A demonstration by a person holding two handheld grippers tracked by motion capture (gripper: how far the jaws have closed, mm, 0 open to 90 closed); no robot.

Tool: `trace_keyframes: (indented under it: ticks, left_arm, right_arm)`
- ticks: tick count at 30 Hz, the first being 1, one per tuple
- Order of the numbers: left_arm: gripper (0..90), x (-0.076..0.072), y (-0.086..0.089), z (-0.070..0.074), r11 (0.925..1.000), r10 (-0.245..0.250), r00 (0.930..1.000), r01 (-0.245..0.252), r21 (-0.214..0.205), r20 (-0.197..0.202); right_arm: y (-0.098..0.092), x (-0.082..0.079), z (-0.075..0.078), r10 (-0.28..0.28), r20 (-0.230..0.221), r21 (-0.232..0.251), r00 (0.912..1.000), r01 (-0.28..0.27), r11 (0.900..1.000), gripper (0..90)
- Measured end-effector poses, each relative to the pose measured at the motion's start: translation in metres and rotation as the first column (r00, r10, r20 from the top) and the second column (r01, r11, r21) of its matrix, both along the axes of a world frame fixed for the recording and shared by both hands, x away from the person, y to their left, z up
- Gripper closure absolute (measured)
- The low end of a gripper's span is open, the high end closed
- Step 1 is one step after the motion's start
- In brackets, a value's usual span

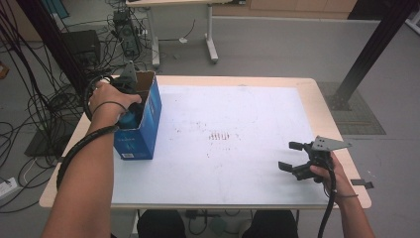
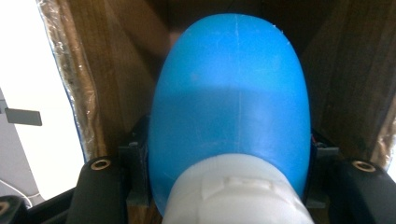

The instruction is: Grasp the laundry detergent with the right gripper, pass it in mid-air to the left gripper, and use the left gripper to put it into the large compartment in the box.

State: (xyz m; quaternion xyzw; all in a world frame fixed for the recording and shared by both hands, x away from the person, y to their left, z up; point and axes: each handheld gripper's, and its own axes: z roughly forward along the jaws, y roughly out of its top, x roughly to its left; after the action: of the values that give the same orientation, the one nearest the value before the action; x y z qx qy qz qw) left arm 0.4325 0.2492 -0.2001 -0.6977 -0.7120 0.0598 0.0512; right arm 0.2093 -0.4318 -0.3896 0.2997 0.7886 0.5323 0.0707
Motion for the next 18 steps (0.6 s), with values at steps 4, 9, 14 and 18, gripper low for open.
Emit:
trace_keyframes:
  ticks: [4,9,14,18]
  left_arm:
    - [37.4,-0.0005,0.0011,0.0001,1.0000,0.007,1.0000,-0.007,-0.002,0.001]
    - [37.5,-0.0008,0.0008,0.0001,1.0000,0.010,1.0000,-0.010,0.000,0.003]
    - [37.5,-0.0011,0.0010,0.0001,0.9999,0.012,0.9999,-0.012,0.000,0.003]
    - [37.5,-0.0008,0.0004,0.0001,0.9999,0.014,0.9999,-0.014,0.001,0.002]
  right_arm:
    - [0.0003,0.0000,-0.0003,0.001,-0.002,0.001,1.0000,-0.001,1.0000,3.0]
    - [0.0015,0.0011,0.0001,0.002,0.000,0.001,1.0000,-0.002,1.0000,3.0]
    - [0.0011,0.0013,0.0001,0.002,0.001,0.003,1.0000,-0.002,1.0000,3.0]
    - [0.0002,0.0005,-0.0003,0.000,0.002,0.003,1.0000,0.000,1.0000,3.0]
